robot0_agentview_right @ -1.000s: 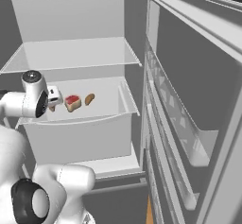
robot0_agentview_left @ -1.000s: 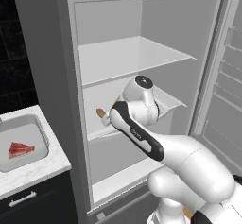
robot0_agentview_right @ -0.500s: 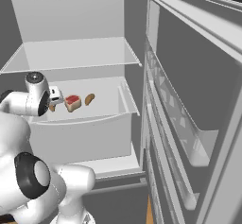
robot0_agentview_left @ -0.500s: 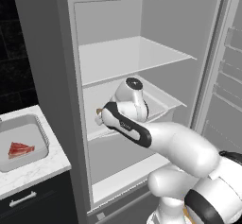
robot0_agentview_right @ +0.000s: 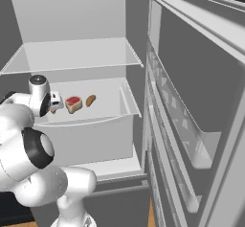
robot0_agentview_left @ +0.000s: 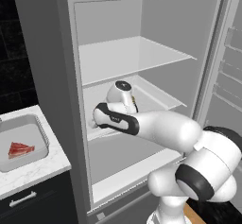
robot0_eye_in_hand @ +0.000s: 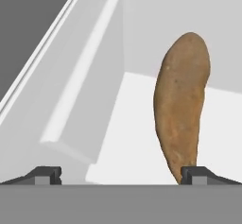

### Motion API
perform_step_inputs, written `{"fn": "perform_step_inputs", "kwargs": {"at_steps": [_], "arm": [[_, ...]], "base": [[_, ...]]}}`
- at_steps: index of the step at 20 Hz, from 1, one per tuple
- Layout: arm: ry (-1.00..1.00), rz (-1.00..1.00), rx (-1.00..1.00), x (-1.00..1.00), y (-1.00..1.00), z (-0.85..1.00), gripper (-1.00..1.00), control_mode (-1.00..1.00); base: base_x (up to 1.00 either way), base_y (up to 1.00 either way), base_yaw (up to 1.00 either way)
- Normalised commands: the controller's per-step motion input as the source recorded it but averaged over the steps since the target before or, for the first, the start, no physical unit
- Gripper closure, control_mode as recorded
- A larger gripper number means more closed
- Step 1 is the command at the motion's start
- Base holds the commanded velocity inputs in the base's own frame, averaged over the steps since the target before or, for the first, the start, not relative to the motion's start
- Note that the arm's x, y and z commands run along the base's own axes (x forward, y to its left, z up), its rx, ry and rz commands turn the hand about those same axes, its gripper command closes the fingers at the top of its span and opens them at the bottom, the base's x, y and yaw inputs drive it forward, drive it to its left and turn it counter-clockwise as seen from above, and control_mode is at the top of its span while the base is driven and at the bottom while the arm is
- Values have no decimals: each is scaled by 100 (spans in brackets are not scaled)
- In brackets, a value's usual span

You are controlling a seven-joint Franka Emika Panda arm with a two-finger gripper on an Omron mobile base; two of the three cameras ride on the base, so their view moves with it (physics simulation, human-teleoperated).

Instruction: Place one sweet potato and one steak in each tupperware on the nearby counter, to pack two identical lunches.

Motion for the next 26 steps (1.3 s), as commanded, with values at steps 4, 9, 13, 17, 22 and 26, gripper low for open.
{"fn": "perform_step_inputs", "kwargs": {"at_steps": [4, 9, 13, 17, 22, 26], "arm": [[-1, 0, 0, 0, -12, 0, -100, -100], [-6, -1, 0, 1, -21, 1, -100, -100], [-3, -5, 0, 29, -18, 4, -100, -100], [-2, -2, 0, 21, -5, 20, -100, -100], [0, 0, 0, 37, 1, -2, -100, -100], [0, 0, 0, 30, 17, -20, -100, -100]], "base": [[0, 0, 0], [0, 0, 0], [0, 0, 0], [0, 0, 0], [0, 0, 0], [0, 0, 0]]}}
